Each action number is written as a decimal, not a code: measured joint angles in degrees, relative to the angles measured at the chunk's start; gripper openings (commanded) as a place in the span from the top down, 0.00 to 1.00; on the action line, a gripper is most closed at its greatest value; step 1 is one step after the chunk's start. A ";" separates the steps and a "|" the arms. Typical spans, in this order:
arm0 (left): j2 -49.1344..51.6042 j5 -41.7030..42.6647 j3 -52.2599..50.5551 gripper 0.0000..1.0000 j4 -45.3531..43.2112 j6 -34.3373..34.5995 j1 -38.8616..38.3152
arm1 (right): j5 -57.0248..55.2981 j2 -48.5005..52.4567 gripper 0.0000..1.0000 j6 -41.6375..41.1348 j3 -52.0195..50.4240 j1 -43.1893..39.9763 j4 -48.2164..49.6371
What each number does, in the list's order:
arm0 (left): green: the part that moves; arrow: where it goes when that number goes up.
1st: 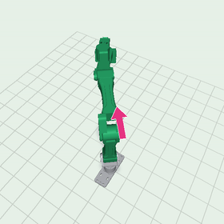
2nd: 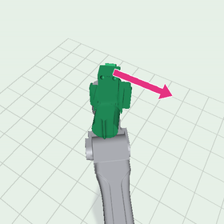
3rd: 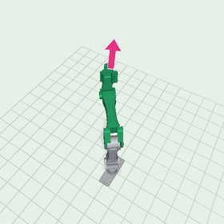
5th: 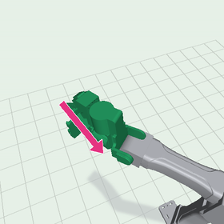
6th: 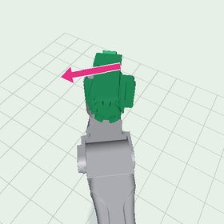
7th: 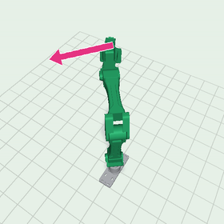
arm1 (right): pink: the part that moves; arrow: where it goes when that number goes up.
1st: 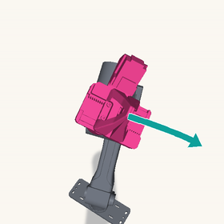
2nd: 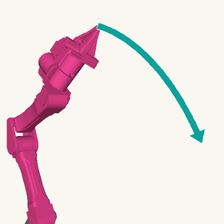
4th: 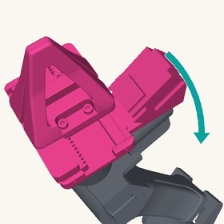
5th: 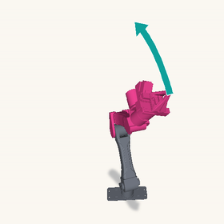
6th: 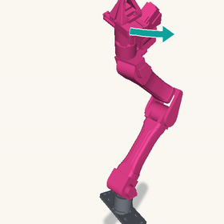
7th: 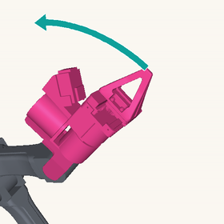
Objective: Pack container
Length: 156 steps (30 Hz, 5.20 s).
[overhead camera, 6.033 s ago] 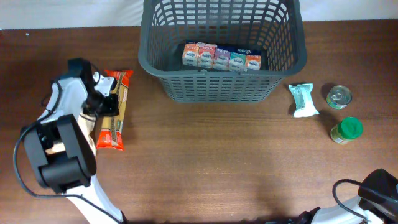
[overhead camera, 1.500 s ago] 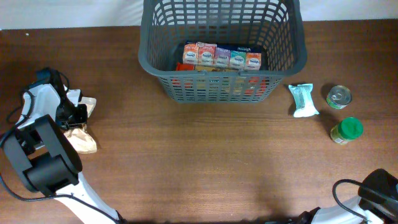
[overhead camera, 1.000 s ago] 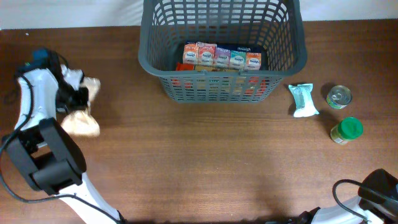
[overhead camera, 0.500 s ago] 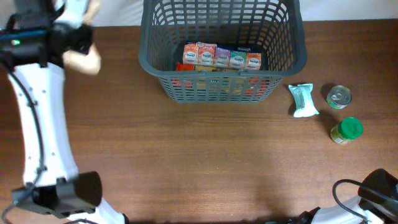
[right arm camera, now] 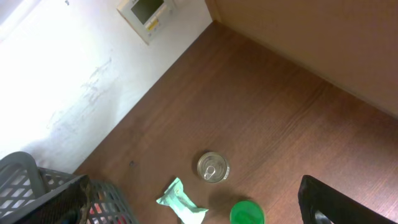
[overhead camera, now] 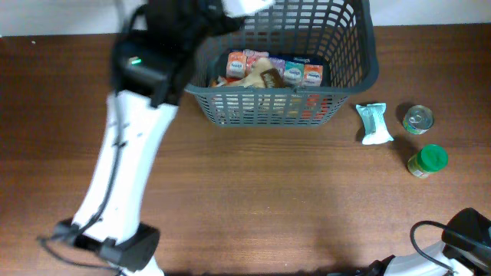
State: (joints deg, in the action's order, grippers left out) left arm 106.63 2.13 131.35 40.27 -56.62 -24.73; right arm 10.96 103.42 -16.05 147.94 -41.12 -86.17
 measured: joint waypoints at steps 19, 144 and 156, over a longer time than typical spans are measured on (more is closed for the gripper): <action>15.08 1.16 0.90 0.15 -6.78 7.74 -14.03 | 0.00 -0.02 0.01 -0.02 0.00 0.00 0.00; -1.18 -10.45 8.57 0.01 42.03 43.87 28.50 | -3.17 1.55 0.64 12.28 -21.44 48.96 28.15; -1.18 -10.43 8.57 0.01 42.05 43.87 28.50 | -3.52 17.11 0.54 9.84 -21.86 49.05 17.38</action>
State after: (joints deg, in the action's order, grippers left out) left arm 105.45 -8.29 139.92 82.32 -12.75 3.77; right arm 7.44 120.53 -6.22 126.08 7.92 -68.79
